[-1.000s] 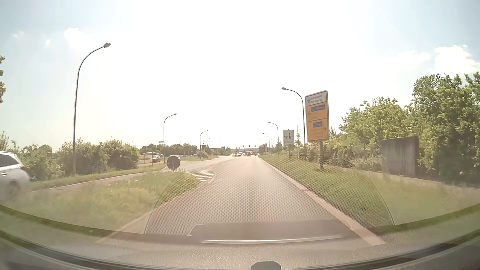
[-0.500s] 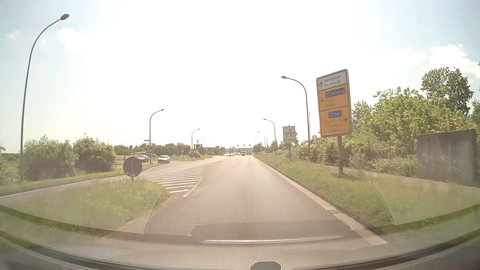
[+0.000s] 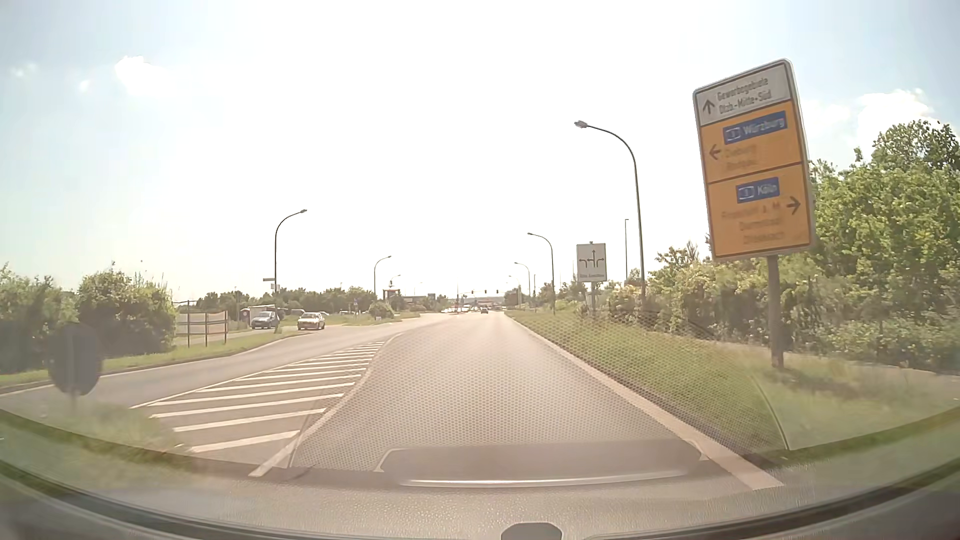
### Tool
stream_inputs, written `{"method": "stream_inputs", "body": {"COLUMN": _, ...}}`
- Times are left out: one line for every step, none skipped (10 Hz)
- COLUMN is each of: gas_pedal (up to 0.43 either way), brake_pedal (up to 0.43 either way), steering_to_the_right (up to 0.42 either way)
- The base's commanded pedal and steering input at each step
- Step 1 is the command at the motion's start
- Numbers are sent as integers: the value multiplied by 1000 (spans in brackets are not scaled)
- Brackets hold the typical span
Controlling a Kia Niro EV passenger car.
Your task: Follow the waypoints while adhering to traffic rules and regulations
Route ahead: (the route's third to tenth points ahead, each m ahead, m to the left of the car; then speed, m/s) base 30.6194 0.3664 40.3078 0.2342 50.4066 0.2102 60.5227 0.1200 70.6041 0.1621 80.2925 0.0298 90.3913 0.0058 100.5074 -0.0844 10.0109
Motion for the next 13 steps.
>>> {"method": "stream_inputs", "body": {"gas_pedal": 240, "brake_pedal": 0, "steering_to_the_right": -2}}
{"method": "stream_inputs", "body": {"gas_pedal": 240, "brake_pedal": 0, "steering_to_the_right": -2}}
{"method": "stream_inputs", "body": {"gas_pedal": 240, "brake_pedal": 0, "steering_to_the_right": -3}}
{"method": "stream_inputs", "body": {"gas_pedal": 240, "brake_pedal": 0, "steering_to_the_right": -3}}
{"method": "stream_inputs", "body": {"gas_pedal": 240, "brake_pedal": 0, "steering_to_the_right": -4}}
{"method": "stream_inputs", "body": {"gas_pedal": 240, "brake_pedal": 0, "steering_to_the_right": -5}}
{"method": "stream_inputs", "body": {"gas_pedal": 240, "brake_pedal": 0, "steering_to_the_right": -5}}
{"method": "stream_inputs", "body": {"gas_pedal": 240, "brake_pedal": 0, "steering_to_the_right": -5}}
{"method": "stream_inputs", "body": {"gas_pedal": 228, "brake_pedal": 0, "steering_to_the_right": -5}}
{"method": "stream_inputs", "body": {"gas_pedal": 220, "brake_pedal": 0, "steering_to_the_right": -5}}
{"method": "stream_inputs", "body": {"gas_pedal": 197, "brake_pedal": 0, "steering_to_the_right": -6}}
{"method": "stream_inputs", "body": {"gas_pedal": 189, "brake_pedal": 0, "steering_to_the_right": -6}}
{"method": "stream_inputs", "body": {"gas_pedal": 189, "brake_pedal": 0, "steering_to_the_right": -6}}
